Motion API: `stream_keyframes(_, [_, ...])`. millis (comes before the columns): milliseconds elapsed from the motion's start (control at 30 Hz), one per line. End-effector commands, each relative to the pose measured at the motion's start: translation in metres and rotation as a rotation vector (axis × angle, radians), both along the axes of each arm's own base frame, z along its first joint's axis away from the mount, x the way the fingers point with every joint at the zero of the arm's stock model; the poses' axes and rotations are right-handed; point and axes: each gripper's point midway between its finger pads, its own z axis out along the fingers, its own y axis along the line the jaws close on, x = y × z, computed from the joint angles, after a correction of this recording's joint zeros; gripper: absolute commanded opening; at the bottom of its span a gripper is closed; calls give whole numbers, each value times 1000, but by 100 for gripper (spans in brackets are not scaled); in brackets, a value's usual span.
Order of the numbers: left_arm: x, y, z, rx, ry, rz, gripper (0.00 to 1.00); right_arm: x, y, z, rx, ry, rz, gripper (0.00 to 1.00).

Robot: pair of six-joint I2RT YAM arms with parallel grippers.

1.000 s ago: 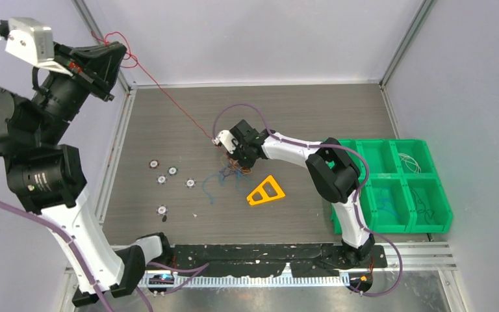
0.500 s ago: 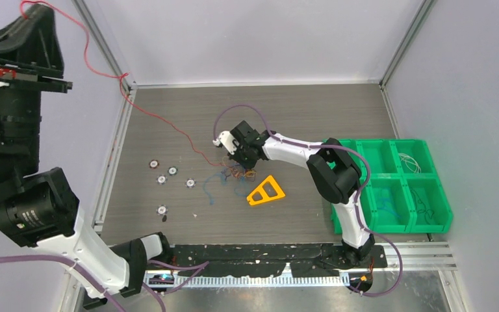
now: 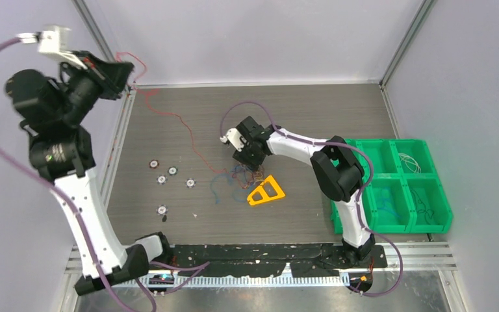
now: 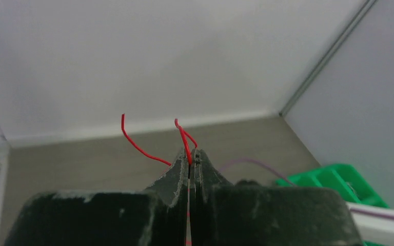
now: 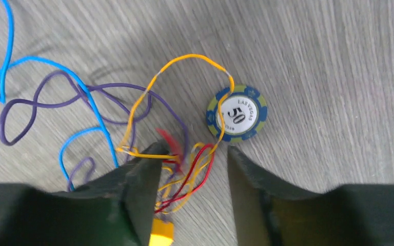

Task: Untangle the cables

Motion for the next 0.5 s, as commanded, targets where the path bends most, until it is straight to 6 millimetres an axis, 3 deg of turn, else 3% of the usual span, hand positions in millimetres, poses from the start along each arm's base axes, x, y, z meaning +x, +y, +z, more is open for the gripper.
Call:
stream_keyframes(0, [1, -24, -70, -26, 192, -205, 0, -6, 5, 60, 106, 24, 21, 64])
stream_keyframes(100, [-1, -25, -77, -16, 176, -206, 0, -7, 24, 118, 252, -18, 60, 85])
stream_keyframes(233, [2, -22, -65, -11, 160, -193, 0, -8, 41, 182, 396, -72, 97, 98])
stream_keyframes(333, [6, -19, -58, -15, 152, -174, 0, -24, 59, 218, 532, -19, 143, 99])
stream_keyframes(400, [9, -17, -51, -23, 139, -165, 0, -38, 73, 231, 629, 46, 173, 98])
stream_keyframes(467, [11, -17, -44, -32, 124, -164, 0, -52, 86, 232, 685, 108, 197, 97])
